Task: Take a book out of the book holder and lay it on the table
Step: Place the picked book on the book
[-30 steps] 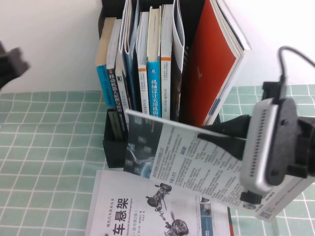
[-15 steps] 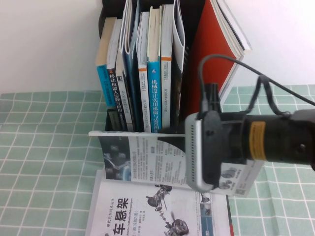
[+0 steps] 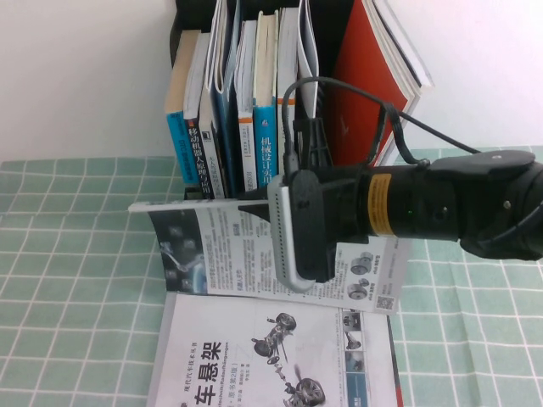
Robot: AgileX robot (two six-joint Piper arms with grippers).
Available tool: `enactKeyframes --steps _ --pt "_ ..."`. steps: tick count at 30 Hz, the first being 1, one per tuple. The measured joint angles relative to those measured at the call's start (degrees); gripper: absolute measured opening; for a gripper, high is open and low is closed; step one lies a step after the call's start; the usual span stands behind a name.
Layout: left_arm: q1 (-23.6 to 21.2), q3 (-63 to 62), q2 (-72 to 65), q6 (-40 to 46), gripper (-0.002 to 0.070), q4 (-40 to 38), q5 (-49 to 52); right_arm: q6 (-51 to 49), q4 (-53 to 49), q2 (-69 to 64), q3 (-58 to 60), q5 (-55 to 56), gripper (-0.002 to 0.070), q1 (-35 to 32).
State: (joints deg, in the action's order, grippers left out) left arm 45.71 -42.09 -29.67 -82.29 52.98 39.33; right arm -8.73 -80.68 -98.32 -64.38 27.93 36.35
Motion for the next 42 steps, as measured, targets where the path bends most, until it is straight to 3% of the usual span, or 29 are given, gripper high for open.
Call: enactKeyframes --steps 12,21,26,29,36,42 --pt "0.0 1.7 0.0 -0.1 -0.0003 -1.3 -1.4 1.0 -2.8 -3.2 -1.1 0.8 0.0025 0.0" --pt "0.0 1.8 0.0 -0.1 -0.0003 -2.2 -5.6 -14.1 -17.4 -3.1 -1.4 4.7 0.0025 0.0" --pt "0.0 1.8 0.0 -0.1 -0.0003 -2.4 -6.2 -19.2 -19.6 -2.9 -1.4 7.0 0.0034 0.0" --pt "0.0 1.8 0.0 -0.1 -0.0003 -3.1 -6.2 -23.5 -20.0 -2.9 -1.4 8.2 0.0084 0.0" --pt "0.0 1.9 0.0 0.1 -0.0003 -4.6 -7.5 -30.9 -20.1 -2.9 0.1 8.9 0.0305 0.0" --pt "0.0 1.9 0.0 0.7 -0.0003 -4.6 -7.5 -40.2 -20.2 -2.9 0.4 9.5 0.0344 0.0"
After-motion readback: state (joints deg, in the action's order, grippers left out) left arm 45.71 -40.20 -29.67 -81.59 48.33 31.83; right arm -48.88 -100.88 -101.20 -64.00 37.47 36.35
